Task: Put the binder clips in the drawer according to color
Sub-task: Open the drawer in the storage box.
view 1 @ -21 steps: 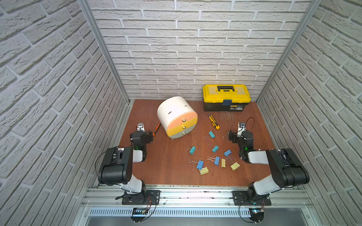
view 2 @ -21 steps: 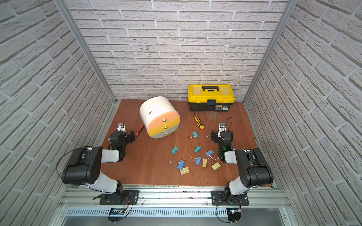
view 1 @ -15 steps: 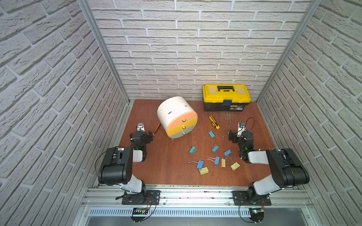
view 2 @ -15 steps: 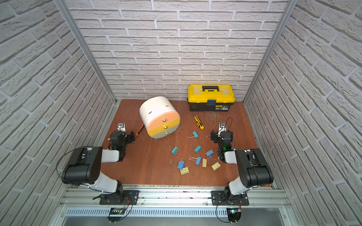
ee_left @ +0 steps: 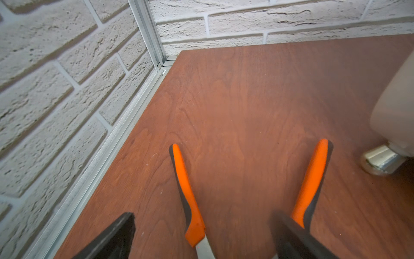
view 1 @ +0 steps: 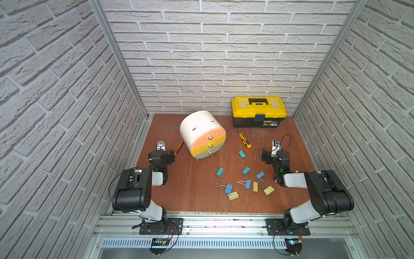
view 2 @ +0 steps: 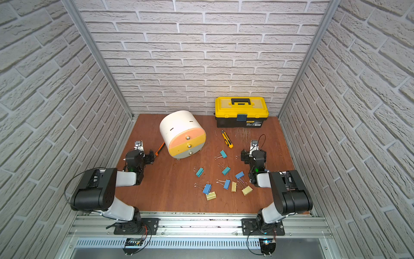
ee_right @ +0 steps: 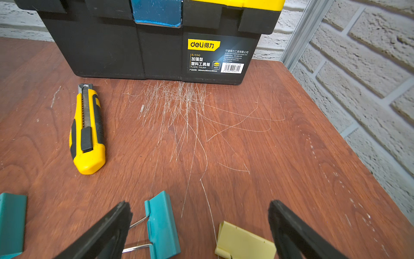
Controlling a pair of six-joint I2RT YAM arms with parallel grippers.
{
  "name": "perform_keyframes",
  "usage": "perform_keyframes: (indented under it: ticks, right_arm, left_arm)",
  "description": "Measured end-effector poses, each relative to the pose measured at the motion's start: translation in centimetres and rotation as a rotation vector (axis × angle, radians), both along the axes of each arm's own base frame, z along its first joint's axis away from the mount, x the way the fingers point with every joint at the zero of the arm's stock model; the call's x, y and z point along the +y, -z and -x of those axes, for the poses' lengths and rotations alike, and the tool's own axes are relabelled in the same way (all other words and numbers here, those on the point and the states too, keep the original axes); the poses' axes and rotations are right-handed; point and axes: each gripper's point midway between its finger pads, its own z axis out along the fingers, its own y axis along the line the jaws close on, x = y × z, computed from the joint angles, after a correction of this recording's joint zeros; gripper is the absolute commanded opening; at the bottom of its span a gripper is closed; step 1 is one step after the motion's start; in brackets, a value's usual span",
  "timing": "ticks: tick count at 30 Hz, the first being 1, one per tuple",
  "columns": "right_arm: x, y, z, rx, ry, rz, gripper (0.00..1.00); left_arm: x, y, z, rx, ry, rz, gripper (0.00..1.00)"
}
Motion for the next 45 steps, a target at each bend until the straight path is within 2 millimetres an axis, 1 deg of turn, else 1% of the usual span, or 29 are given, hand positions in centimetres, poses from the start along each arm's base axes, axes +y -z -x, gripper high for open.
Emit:
perform_keyframes:
  ticks: [3, 5, 7, 9, 11, 12, 13, 14, 16, 18, 19, 20, 22, 25, 26, 28, 31, 32, 34, 36, 39, 41, 43, 45]
  right_arm:
    - [-0.3, -0.3, 0.3, 0.023, 0.020, 0.000, 0.99]
    - [-0.8, -1.5, 0.4, 0.036, 0.059, -0.015, 0.99]
    - [-1.3, -3.3, 0.0, 0.048, 0.104, -0.050, 0.99]
    - [-2.0, -5.7, -0.4, 0.060, 0.158, -0.089, 0.99]
    - [-2.5, -7.1, -0.3, 0.086, 0.210, -0.134, 0.99]
    - [-2.8, -7.6, 0.1, 0.106, 0.233, -0.157, 0.99]
    - [-3.1, -7.7, 0.5, 0.122, 0.249, -0.174, 0.99]
    - [-3.2, -7.7, 1.2, 0.142, 0.266, -0.197, 0.99]
    - [-3.1, -7.3, 2.6, 0.181, 0.289, -0.245, 0.99]
    - [-2.8, -6.9, 4.1, 0.215, 0.310, -0.308, 0.99]
    - [-2.6, -6.9, 4.5, 0.221, 0.318, -0.342, 0.97]
    - [-2.3, -6.9, 5.0, 0.233, 0.320, -0.380, 0.92]
    - [-1.3, -6.7, 5.5, 0.277, 0.304, -0.442, 0.85]
    - [0.4, -7.2, 5.3, 0.341, 0.260, -0.531, 0.79]
    - [1.0, -7.5, 5.0, 0.356, 0.242, -0.561, 0.78]
    - [2.2, -7.8, 4.8, 0.378, 0.201, -0.603, 0.77]
    - [4.3, -7.5, 5.2, 0.424, 0.146, -0.655, 0.73]
    - [4.9, -7.5, 5.4, 0.438, 0.132, -0.665, 0.72]
    - [6.7, -7.4, 5.7, 0.467, 0.083, -0.685, 0.69]
    - [8.8, -7.4, 6.0, 0.490, 0.028, -0.694, 0.66]
    - [12.6, -7.3, 6.6, 0.536, -0.074, -0.688, 0.61]
    - [15.2, -7.7, 6.6, 0.562, -0.145, -0.681, 0.59]
    - [17.9, -8.8, 6.3, 0.568, -0.224, -0.674, 0.57]
    - [20.2, -10.3, 5.7, 0.557, -0.296, -0.667, 0.56]
  left_arm:
    - [0.2, -0.1, 0.2, 0.020, -0.010, -0.002, 0.99]
    - [0.7, -0.9, 0.0, 0.067, -0.044, -0.003, 0.98]
    - [1.5, -2.9, -1.1, 0.118, -0.094, -0.002, 0.99]
    - [2.1, -6.3, -2.8, 0.131, -0.142, 0.010, 0.98]
    - [2.3, -8.7, -3.1, 0.127, -0.163, 0.035, 0.98]
    - [2.2, -9.4, -2.6, 0.130, -0.171, 0.049, 0.99]
    - [2.1, -9.7, -1.8, 0.139, -0.178, 0.062, 0.99]
    - [2.0, -9.9, -0.7, 0.154, -0.186, 0.081, 0.98]
    - [1.7, -10.3, 1.1, 0.169, -0.197, 0.122, 0.99]
    - [1.1, -11.2, 2.7, 0.169, -0.193, 0.174, 0.98]
    - [0.8, -11.6, 3.2, 0.165, -0.189, 0.200, 0.99]
    - [0.5, -11.9, 3.8, 0.165, -0.184, 0.228, 0.98]
    - [-0.4, -12.4, 4.8, 0.173, -0.165, 0.292, 0.94]
    - [-2.1, -13.0, 5.8, 0.197, -0.117, 0.404, 0.86]
    - [-2.7, -13.1, 6.1, 0.206, -0.100, 0.441, 0.84]
    - [-4.2, -12.9, 6.9, 0.232, -0.067, 0.522, 0.84]
    - [-6.6, -12.7, 8.4, 0.268, -0.024, 0.618, 0.82]
    - [-7.4, -12.5, 9.0, 0.281, -0.005, 0.642, 0.80]
    - [-9.3, -12.1, 10.3, 0.310, 0.034, 0.687, 0.78]
    - [-10.8, -11.6, 11.5, 0.338, 0.063, 0.723, 0.73]
    - [-12.2, -10.6, 13.2, 0.388, 0.080, 0.767, 0.72]
    - [-12.8, -9.9, 14.2, 0.412, 0.079, 0.794, 0.71]
    - [-13.1, -9.4, 15.1, 0.434, 0.069, 0.826, 0.69]
    - [-13.4, -9.1, 15.9, 0.446, 0.064, 0.854, 0.73]
